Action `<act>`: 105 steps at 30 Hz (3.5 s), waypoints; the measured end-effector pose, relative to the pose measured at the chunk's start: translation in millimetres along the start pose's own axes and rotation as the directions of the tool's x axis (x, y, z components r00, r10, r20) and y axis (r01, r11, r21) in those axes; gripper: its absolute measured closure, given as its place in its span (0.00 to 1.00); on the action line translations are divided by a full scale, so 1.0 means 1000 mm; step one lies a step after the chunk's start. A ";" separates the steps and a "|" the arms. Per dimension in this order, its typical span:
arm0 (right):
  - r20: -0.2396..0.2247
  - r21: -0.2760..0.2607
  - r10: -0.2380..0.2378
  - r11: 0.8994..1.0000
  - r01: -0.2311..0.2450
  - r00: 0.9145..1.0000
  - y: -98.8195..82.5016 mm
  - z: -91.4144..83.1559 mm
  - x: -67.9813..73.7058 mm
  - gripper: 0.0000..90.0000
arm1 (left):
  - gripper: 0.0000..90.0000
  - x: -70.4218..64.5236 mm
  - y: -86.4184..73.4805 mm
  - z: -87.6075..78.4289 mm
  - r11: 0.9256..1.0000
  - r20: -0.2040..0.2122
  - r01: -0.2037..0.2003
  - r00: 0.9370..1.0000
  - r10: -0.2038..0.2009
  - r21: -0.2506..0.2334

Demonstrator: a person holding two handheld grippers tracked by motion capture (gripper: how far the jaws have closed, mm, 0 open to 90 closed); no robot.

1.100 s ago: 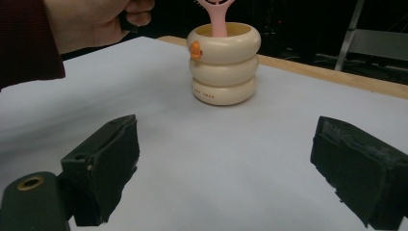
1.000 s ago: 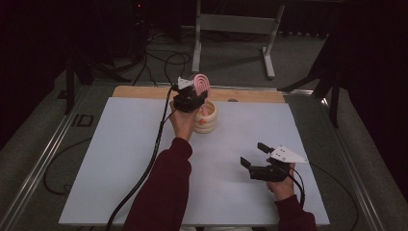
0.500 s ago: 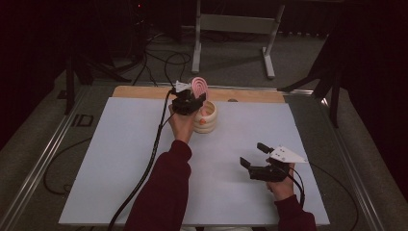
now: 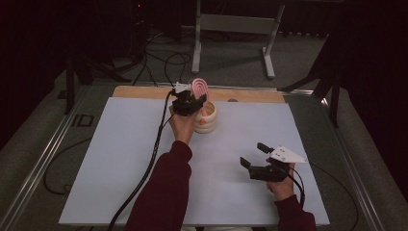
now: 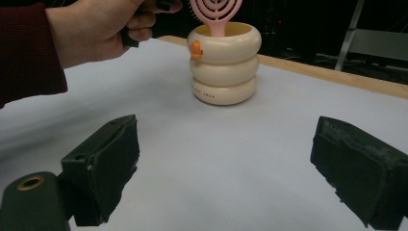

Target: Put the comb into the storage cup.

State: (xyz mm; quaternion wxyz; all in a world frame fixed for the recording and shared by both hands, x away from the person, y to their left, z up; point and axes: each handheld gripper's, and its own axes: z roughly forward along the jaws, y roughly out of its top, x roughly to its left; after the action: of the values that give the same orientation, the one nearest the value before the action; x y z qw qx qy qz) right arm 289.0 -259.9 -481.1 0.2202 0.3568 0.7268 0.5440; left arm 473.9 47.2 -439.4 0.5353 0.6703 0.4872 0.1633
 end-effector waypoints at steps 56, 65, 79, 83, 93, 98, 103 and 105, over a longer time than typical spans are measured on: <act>-0.004 0.003 -0.007 1.000 0.007 1.000 0.000 0.001 0.001 0.11 | 0.27 0.020 0.001 -0.005 0.996 -0.070 -0.014 0.997 0.020 0.083; 0.000 0.008 -0.010 1.000 0.010 1.000 0.000 0.002 0.002 0.11 | 0.04 0.023 0.001 -0.017 0.997 -0.068 -0.019 0.997 0.024 0.071; 0.005 0.019 -0.014 1.000 0.014 1.000 0.001 0.005 0.003 0.11 | 0.00 0.033 -0.003 -0.060 0.993 -0.015 -0.099 0.995 0.100 0.062; 0.006 0.023 -0.015 1.000 0.015 1.000 0.002 0.005 0.004 0.11 | 0.00 0.034 -0.009 -0.074 0.989 -0.002 -0.131 0.991 0.131 0.064; 0.008 0.021 -0.016 1.000 0.016 1.000 0.003 0.004 0.004 0.11 | 0.00 0.039 -0.029 -0.122 0.976 0.009 -0.216 0.976 0.215 0.029; 0.012 0.019 -0.017 1.000 0.017 1.000 0.003 0.002 0.004 0.11 | 0.00 0.043 -0.040 -0.150 0.970 0.005 -0.241 0.971 0.241 0.010; 0.014 0.020 -0.017 1.000 0.017 1.000 0.003 0.002 0.004 0.11 | 0.00 0.046 -0.054 -0.177 0.962 0.000 -0.272 0.962 0.272 0.003; 0.014 0.019 -0.017 1.000 0.017 1.000 0.003 0.001 0.005 0.11 | 0.00 0.048 -0.060 -0.186 0.959 -0.007 -0.283 0.959 0.283 0.001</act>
State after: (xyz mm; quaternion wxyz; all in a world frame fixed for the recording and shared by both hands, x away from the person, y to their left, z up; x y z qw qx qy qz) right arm 287.6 -255.1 -478.6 0.2265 0.3564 0.7332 0.5330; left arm 329.7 187.5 -437.3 0.5047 0.7326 0.3882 0.2405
